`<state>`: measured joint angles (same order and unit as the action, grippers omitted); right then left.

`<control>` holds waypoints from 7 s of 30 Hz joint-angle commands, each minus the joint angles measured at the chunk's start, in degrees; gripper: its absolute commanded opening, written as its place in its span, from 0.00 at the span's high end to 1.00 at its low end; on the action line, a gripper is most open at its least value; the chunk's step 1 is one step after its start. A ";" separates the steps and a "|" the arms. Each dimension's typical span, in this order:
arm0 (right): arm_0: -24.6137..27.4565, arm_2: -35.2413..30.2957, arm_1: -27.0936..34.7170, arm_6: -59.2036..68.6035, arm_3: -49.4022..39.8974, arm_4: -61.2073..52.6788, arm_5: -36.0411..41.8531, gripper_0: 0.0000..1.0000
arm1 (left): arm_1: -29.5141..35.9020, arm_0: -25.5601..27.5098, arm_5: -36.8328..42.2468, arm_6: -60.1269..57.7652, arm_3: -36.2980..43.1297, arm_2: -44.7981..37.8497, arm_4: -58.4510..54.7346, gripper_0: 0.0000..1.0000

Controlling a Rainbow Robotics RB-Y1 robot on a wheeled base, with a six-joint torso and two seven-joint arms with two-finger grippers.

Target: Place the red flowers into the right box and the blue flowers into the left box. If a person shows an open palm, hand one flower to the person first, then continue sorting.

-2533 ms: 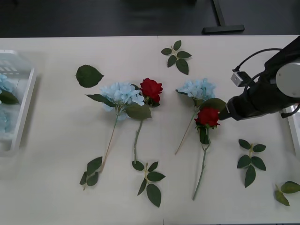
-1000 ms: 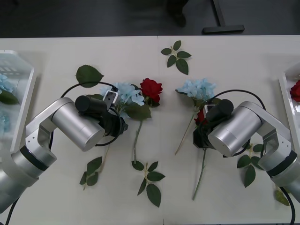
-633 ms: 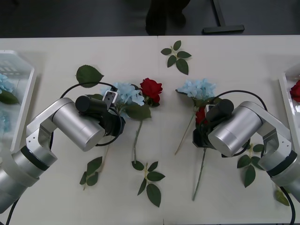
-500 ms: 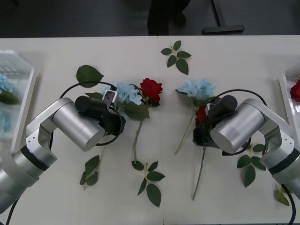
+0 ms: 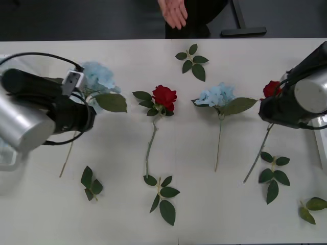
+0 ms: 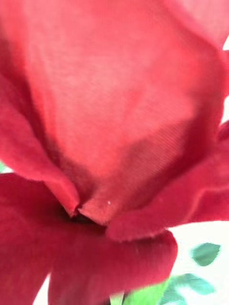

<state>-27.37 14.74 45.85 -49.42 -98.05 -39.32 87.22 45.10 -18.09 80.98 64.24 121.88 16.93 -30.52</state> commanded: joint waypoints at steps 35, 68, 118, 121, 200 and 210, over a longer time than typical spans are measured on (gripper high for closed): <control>-28.36 -10.17 0.46 -41.64 23.69 -28.62 -34.40 1.00 | 10.89 14.57 11.04 -1.13 17.07 -22.11 -8.68 1.00; -40.75 -4.80 -15.88 -79.69 23.51 -39.78 -62.43 0.95 | 10.89 14.57 11.04 -1.13 17.07 -22.11 -8.68 1.00; -8.85 6.71 -0.94 -15.53 -6.72 -17.72 -9.08 0.04 | 10.89 14.57 11.04 -1.13 17.07 -22.11 -8.68 1.00; -5.95 9.08 -1.29 -8.59 -10.41 -12.36 -8.82 0.04 | 10.89 14.57 11.04 -1.13 17.07 -22.11 -8.68 1.00; -11.92 5.22 -17.47 -44.45 -10.15 -35.04 -34.57 1.00 | 10.45 14.66 -19.19 12.93 -3.93 -26.51 -45.33 0.00; -12.10 11.46 -19.05 -44.19 -11.12 -40.66 -44.59 1.00 | 5.70 31.10 -33.96 27.70 6.88 -26.51 -57.90 0.00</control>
<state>-36.82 23.74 28.10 -93.55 -106.61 -79.02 44.40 52.27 9.19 48.45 86.86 125.16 -7.77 -85.96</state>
